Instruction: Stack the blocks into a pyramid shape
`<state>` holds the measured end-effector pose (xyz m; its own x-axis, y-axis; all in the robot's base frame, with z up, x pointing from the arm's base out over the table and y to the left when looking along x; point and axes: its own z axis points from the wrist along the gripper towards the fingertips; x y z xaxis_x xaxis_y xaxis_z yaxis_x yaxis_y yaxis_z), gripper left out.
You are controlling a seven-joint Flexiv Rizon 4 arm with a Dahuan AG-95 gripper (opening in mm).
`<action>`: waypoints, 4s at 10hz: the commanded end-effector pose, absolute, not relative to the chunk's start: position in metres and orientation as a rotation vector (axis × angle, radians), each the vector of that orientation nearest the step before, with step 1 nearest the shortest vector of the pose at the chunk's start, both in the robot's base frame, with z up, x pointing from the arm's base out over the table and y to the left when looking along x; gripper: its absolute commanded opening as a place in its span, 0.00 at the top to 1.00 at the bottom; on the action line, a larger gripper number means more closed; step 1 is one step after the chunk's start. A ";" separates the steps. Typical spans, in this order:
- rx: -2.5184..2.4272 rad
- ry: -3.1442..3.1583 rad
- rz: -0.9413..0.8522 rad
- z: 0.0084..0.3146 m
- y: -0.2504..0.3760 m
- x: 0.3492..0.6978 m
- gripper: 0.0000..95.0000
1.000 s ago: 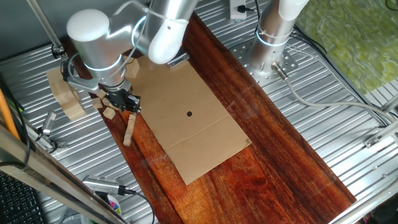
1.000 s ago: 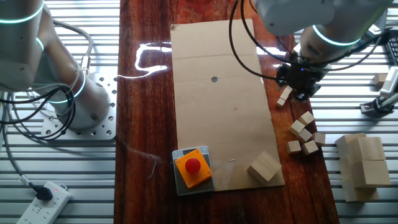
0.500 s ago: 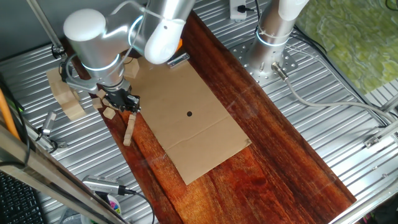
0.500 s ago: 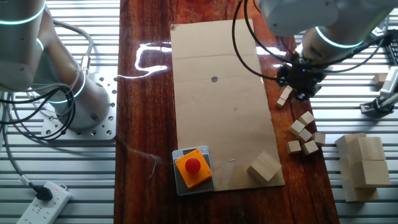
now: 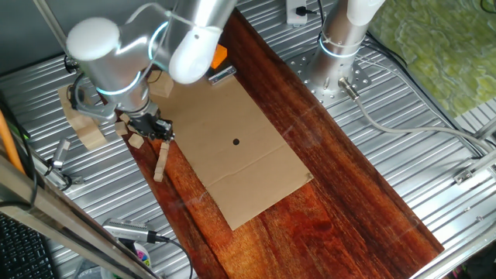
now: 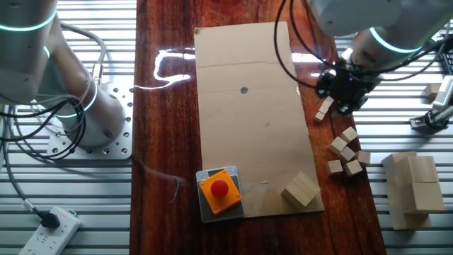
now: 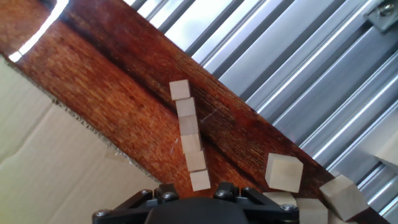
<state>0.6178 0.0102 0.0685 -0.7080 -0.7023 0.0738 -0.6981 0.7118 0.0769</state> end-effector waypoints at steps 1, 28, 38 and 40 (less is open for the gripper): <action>1.157 -2.829 -0.057 0.070 0.009 0.614 0.60; 1.258 -2.819 -0.003 0.020 0.007 0.609 1.00; 1.775 -2.591 -0.017 0.060 0.009 0.513 1.00; 1.825 -2.579 -0.005 0.053 0.009 0.494 1.00</action>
